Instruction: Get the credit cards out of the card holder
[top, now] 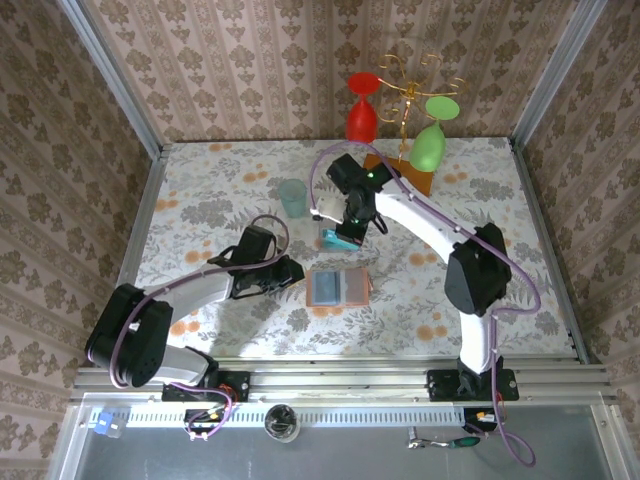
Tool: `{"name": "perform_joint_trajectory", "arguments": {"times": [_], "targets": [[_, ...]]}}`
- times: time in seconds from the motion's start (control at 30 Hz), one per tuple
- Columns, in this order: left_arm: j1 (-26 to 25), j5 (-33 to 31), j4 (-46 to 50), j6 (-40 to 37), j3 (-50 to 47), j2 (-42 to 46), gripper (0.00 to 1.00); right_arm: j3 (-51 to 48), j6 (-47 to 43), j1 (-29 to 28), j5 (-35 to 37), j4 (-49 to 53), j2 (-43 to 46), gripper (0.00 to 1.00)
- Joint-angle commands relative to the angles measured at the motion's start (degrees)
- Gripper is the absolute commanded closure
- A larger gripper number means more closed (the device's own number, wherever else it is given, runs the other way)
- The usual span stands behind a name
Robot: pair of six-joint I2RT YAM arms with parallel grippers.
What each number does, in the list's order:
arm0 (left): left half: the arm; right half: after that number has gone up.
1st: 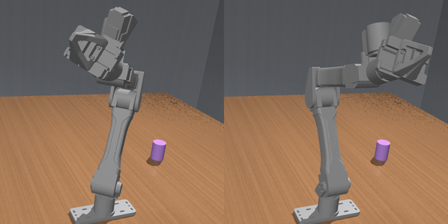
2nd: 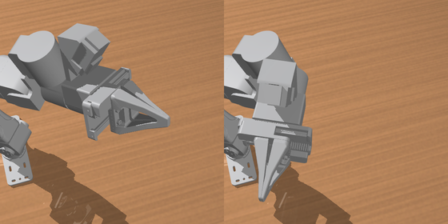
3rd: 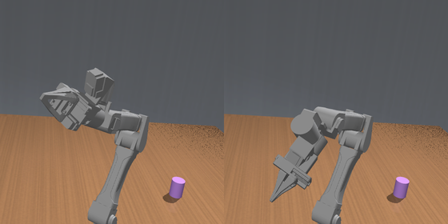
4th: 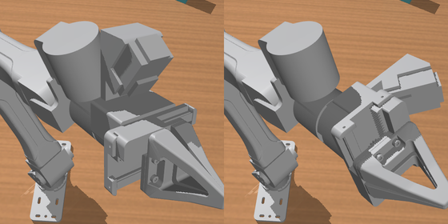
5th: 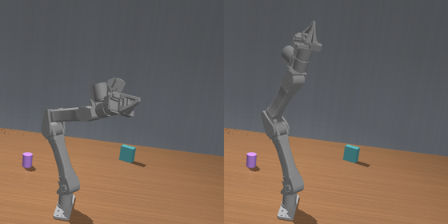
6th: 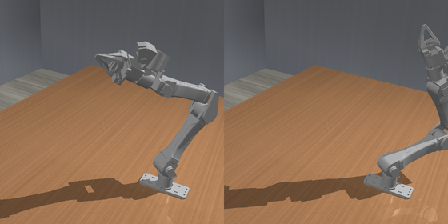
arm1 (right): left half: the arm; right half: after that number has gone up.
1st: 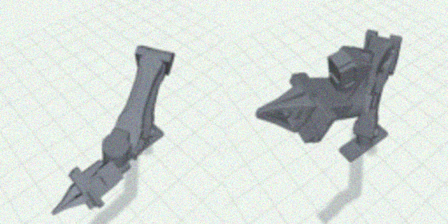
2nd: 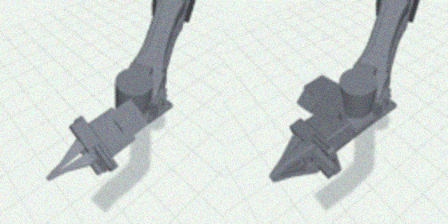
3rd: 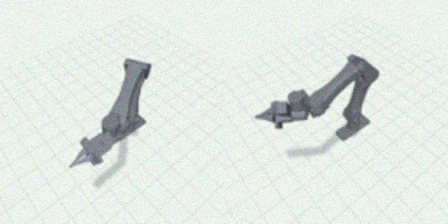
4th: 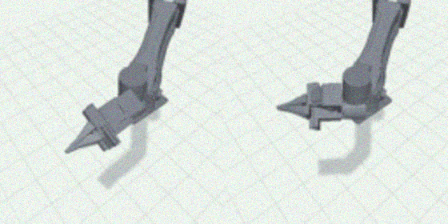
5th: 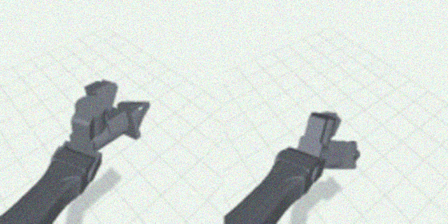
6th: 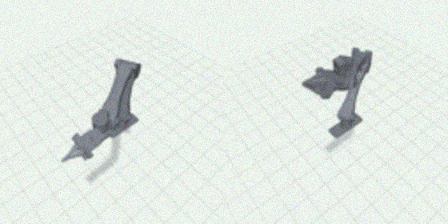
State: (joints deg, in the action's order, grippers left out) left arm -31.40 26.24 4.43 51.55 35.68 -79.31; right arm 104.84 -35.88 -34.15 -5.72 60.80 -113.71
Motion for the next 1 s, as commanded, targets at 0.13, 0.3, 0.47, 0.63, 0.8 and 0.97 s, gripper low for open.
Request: {"name": "perform_joint_trajectory", "arguments": {"times": [0.13,0.3,0.47,0.63,0.8,0.97], "targets": [[1.33,0.13,2.11,-1.88,-0.95,2.27,0.81,14.67,-9.67,1.77,1.48,11.73,-10.1,1.0],[2.19,0.29,3.13,-2.33,-1.29,3.27,0.81,21.39,-11.65,2.42,1.04,14.6,-15.11,1.0],[2.73,0.47,3.65,-2.42,-1.82,3.96,0.81,24.23,-13.79,2.73,1.07,15.1,-18.37,1.0],[2.99,0.65,4.05,-2.46,-1.93,4.16,0.81,25.0,-15.03,2.86,0.57,14.64,-20.18,1.0],[3.1,0.49,4.45,-2.6,-2.04,4.49,0.81,25.0,-16.27,2.95,-0.26,13.58,-21.13,1.0],[3.1,0.39,4.27,-2.27,-2.55,4.87,0.81,25.22,-16.69,3.04,-0.7,13.37,-21.63,1.0]]}}
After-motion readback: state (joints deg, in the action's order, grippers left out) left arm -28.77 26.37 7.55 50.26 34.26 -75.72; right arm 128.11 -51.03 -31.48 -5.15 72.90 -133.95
